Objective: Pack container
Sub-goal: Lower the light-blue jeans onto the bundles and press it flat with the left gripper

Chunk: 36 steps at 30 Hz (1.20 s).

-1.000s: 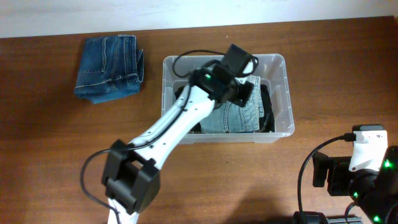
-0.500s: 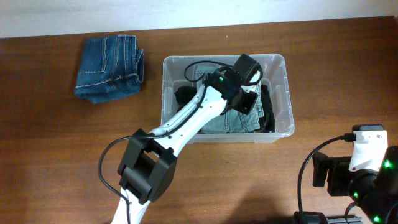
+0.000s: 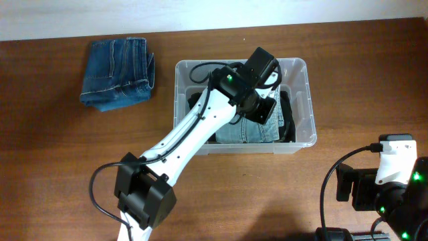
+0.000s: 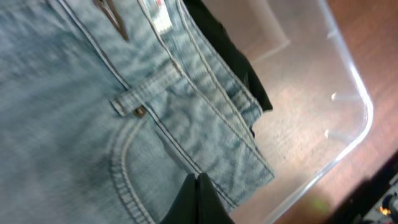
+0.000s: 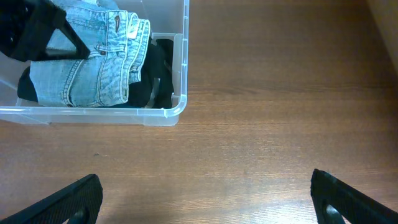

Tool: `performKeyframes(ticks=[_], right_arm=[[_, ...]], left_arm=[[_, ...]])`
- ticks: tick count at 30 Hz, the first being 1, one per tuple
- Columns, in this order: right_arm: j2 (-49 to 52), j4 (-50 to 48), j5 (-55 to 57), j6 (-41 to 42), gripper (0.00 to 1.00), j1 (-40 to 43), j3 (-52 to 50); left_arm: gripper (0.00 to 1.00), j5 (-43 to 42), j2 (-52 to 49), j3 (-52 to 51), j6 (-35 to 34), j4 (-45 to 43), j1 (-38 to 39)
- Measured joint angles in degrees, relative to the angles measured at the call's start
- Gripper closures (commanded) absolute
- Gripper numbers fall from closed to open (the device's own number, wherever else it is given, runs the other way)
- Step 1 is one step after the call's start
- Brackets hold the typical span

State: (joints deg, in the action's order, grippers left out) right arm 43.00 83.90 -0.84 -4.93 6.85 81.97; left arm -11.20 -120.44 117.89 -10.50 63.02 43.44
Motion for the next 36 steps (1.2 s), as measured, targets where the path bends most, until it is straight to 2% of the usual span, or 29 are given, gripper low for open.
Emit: performKeyframes(ticks=[10, 21, 28, 36], right_arm=[[0.00, 0.00, -0.02, 0.00, 0.02, 0.00, 0.00], [0.00, 0.00, -0.02, -0.02, 0.02, 0.00, 0.00], [0.00, 0.00, -0.02, 0.00, 0.02, 0.00, 0.00], [0.00, 0.00, -0.02, 0.00, 0.02, 0.00, 0.00]], left_arm=[[0.99, -3.85, -5.33, -3.34, -0.02, -0.50, 2.82], [0.99, -4.26, -7.23, -1.18, 0.52, -3.06, 3.74], [0.99, 3.52, -8.44, 11.50, 2.25, -6.32, 0.28], [0.99, 9.22, -9.44, 12.83, 2.69, -10.01, -2.54]])
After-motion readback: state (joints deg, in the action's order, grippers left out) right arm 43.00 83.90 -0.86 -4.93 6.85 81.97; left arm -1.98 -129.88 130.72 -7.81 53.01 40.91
